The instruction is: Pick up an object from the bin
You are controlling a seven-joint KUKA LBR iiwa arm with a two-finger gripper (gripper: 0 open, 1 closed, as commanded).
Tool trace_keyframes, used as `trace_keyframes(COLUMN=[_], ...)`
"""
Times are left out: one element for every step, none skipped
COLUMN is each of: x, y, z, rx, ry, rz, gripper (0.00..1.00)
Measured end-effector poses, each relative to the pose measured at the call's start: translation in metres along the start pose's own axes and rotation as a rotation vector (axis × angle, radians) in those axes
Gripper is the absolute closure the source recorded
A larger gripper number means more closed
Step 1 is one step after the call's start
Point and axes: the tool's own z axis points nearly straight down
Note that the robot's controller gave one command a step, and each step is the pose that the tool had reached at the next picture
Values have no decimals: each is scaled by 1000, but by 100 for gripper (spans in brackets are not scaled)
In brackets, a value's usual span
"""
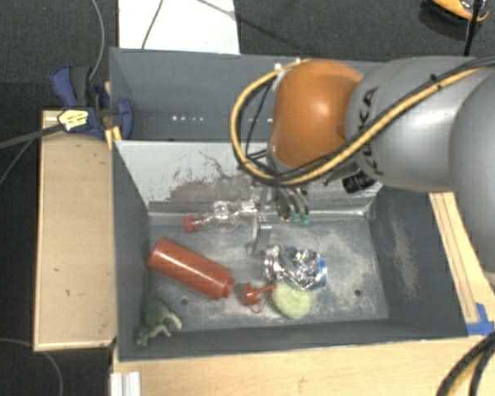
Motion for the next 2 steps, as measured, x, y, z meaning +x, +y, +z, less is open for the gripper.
trace_keyframes(x=[33,52], y=[8,45], z=[26,58], rx=[0,1], ry=[-7,6], rz=[-21,7], gripper=[0,0])
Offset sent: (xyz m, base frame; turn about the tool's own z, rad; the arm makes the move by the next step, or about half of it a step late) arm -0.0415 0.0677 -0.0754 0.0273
